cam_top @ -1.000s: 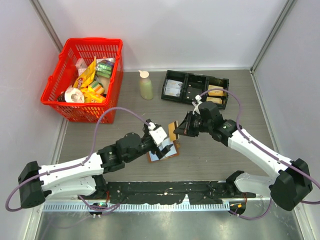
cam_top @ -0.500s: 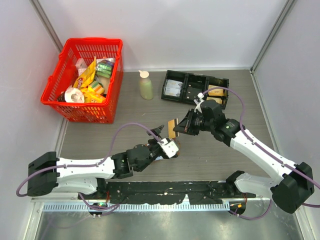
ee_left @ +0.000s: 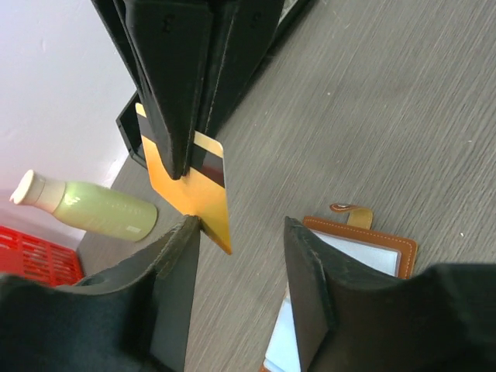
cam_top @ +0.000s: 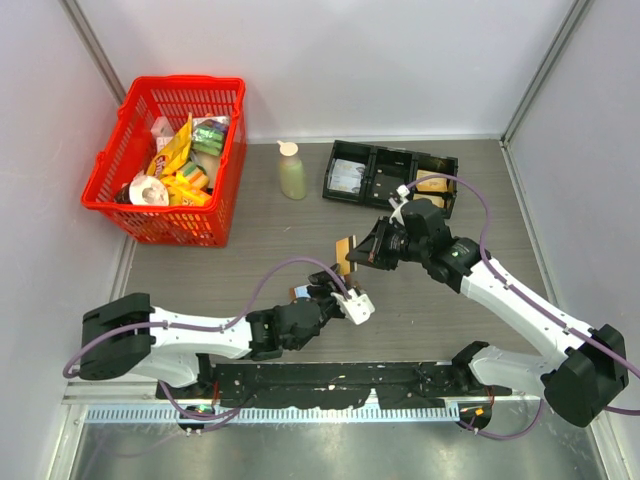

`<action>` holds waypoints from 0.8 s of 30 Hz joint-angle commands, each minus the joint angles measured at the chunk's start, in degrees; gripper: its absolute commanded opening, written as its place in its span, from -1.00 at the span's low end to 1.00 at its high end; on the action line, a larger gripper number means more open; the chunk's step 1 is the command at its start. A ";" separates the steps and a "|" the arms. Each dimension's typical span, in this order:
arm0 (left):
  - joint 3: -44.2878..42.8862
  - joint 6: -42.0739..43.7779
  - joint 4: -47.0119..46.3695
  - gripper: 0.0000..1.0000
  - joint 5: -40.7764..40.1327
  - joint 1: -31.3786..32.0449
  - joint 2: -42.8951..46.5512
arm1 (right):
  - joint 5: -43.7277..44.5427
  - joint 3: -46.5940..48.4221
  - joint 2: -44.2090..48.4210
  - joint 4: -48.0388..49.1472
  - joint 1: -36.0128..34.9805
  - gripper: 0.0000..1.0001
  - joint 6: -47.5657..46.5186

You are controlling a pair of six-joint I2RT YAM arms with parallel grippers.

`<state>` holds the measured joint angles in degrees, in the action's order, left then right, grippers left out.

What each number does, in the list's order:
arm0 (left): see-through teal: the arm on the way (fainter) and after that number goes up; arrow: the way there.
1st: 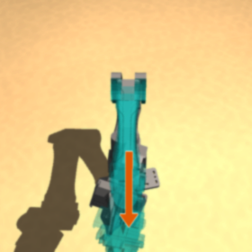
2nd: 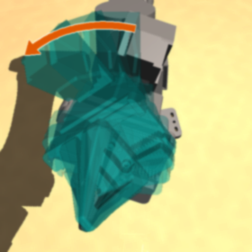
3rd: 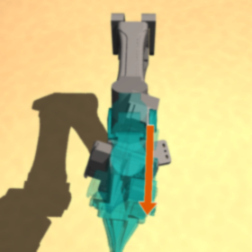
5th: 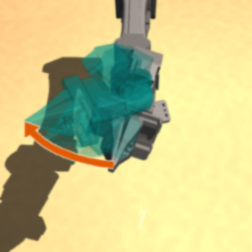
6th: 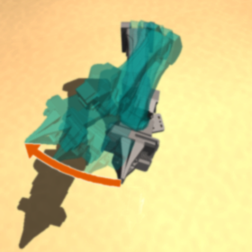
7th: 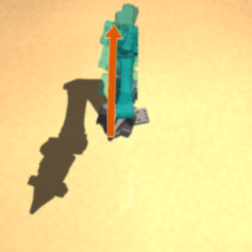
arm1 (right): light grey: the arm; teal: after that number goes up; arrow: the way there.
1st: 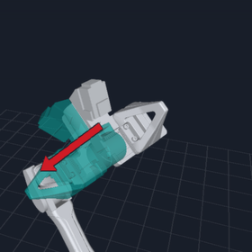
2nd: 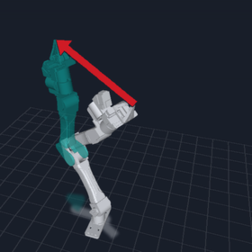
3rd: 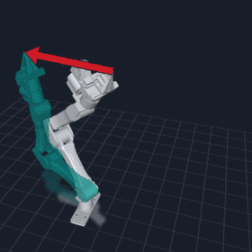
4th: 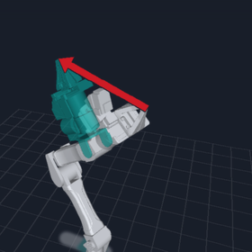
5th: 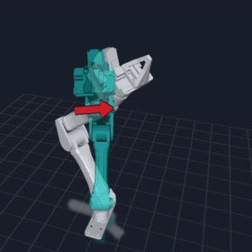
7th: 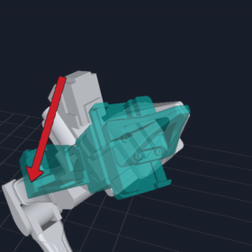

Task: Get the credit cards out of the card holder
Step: Place the credit card in the storage box.

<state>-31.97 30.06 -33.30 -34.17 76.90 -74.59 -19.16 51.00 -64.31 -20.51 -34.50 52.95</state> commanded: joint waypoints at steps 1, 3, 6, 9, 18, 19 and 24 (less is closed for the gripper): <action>-2.57 2.28 -6.86 -0.18 -3.70 1.05 -1.87 | 0.96 1.29 1.65 2.85 -0.22 -0.98 1.72; -2.58 2.28 -7.83 -0.46 -4.41 1.14 -2.23 | 1.40 1.03 1.91 2.85 -0.21 -0.98 1.89; -2.66 2.02 -7.83 -0.99 -5.29 1.41 -2.06 | 1.93 0.68 2.00 3.20 -0.22 -0.98 2.42; -2.75 1.40 -7.31 -1.00 -5.90 1.41 -1.44 | 2.54 0.33 2.17 4.69 -0.22 -0.94 3.04; -3.02 -11.06 1.38 -1.00 -5.39 -0.52 1.28 | 7.37 1.64 3.75 11.71 -0.22 0.03 -1.96; -2.75 -14.04 2.44 -1.00 -4.07 -1.40 2.16 | 7.99 1.73 3.93 12.25 -0.22 0.11 -3.54; 0.14 -29.68 6.22 -1.00 7.34 -9.21 8.48 | 12.91 -0.37 7.00 19.70 -0.22 0.52 -11.97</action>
<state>-33.17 15.84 -29.58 -36.07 73.06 -71.37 -11.84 50.89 -61.01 -11.99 -34.70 49.12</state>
